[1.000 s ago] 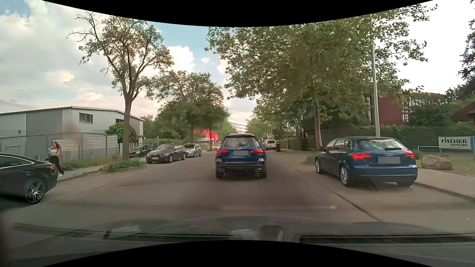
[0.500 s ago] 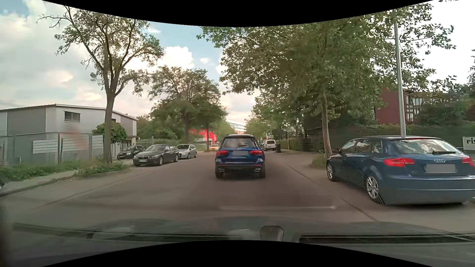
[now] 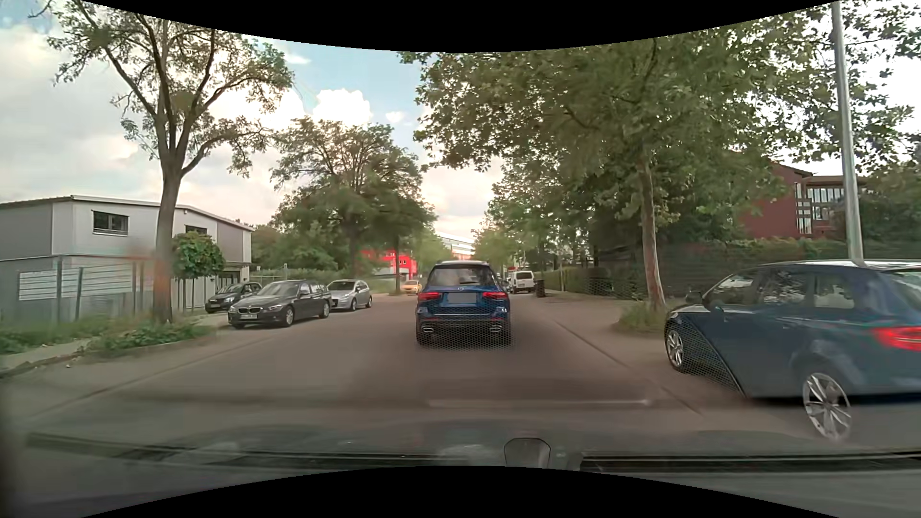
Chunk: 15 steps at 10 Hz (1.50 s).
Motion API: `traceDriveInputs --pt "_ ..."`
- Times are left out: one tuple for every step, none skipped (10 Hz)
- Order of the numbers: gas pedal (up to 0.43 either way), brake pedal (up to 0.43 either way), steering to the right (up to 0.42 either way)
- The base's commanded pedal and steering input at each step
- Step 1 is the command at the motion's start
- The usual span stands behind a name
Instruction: Follow the waypoints while adhering to traffic rules and regulations
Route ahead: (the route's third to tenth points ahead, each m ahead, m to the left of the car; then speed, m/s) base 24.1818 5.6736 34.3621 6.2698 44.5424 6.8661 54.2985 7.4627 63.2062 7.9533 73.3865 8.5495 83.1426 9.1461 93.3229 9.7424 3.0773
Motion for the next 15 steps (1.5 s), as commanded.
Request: traceDriveInputs --pt "0.0 0.0 0.012" --pt "0.0 0.0 0.012" --pt "0.0 0.0 0.012" --pt "0.0 0.0 0.012" --pt "0.0 0.0 0.012" --pt "0.0 0.0 0.011" --pt "0.0 0.0 0.004" --pt "0.0 0.0 -0.006" --pt "0.0 0.0 -0.009" --pt "0.0 0.0 -0.01" --pt "0.0 0.0 -0.009" --pt "0.0 0.0 -0.009" --pt "0.0 0.0 -0.005" --pt "0.0 0.0 -0.003" --pt "0.0 0.0 -0.002"
